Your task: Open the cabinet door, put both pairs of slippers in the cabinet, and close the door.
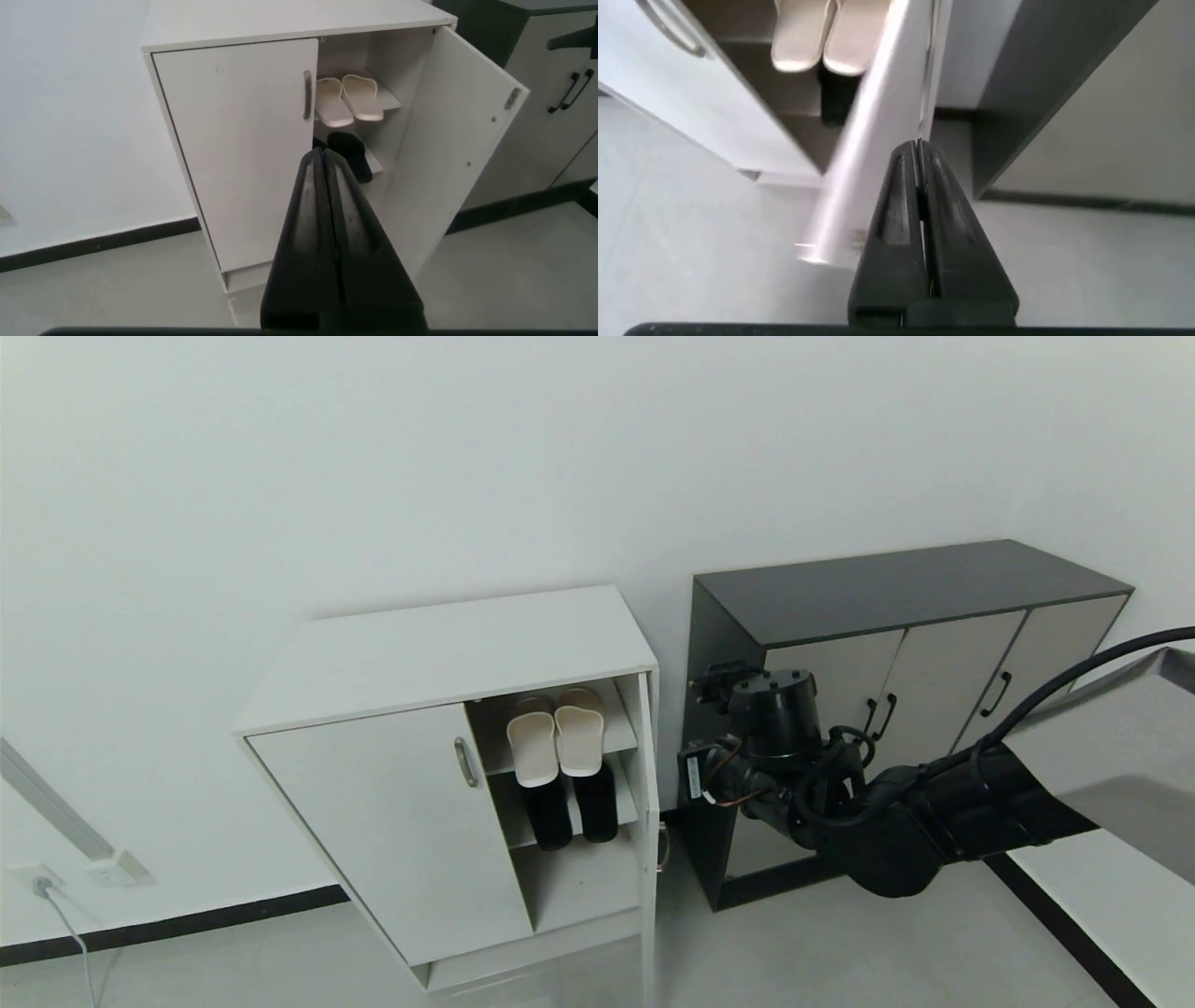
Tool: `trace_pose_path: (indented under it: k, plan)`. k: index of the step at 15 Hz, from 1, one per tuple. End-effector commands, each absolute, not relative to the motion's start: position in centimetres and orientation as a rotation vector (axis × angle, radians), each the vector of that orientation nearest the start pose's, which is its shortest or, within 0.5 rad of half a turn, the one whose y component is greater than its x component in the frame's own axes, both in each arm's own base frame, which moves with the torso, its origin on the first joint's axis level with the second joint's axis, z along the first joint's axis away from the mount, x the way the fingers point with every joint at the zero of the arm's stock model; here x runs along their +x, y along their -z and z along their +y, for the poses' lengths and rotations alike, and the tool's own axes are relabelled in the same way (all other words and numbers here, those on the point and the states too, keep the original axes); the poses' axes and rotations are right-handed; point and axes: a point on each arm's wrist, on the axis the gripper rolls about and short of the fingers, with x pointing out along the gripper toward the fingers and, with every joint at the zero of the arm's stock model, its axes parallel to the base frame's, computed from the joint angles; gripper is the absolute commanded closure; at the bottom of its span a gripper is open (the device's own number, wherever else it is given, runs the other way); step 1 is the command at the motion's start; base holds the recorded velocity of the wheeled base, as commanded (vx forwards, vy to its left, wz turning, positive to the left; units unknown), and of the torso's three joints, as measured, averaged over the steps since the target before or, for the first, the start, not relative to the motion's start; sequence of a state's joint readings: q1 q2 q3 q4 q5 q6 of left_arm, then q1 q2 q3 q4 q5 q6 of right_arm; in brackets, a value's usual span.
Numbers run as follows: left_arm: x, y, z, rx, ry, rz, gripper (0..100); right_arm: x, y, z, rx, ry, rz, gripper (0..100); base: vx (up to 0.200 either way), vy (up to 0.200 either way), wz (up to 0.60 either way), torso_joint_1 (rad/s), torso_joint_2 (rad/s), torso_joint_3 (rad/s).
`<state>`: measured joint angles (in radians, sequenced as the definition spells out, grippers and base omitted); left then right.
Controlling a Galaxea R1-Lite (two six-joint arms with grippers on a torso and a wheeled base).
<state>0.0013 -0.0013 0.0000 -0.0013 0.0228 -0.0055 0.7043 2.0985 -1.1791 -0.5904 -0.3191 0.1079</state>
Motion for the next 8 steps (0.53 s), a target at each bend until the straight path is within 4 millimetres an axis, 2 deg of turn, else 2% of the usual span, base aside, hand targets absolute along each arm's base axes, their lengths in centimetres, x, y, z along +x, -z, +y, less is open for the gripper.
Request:
trace_pose_path:
  k: [1,7,8]
  plan:
    - [-2.28,-7.56,0.05,-0.006,-0.025,-0.002,100,31.84,-13.62,25.95,-0.066,-0.365,0.297,100,0.000,0.000,0.00,0.000,0.00,0.000]
    - [-2.28,-7.56,0.05,-0.006,-0.025,-0.002,100,31.72,-13.64,25.94,-0.080,-0.369,0.294,100,0.000,0.000,0.00,0.000,0.00,0.000]
    - [-2.28,-7.56,0.05,-0.006,-0.025,-0.002,100,31.58,-13.56,26.14,-0.084,-0.375,0.297,100,0.000,0.000,0.60,0.002,0.00,0.002]
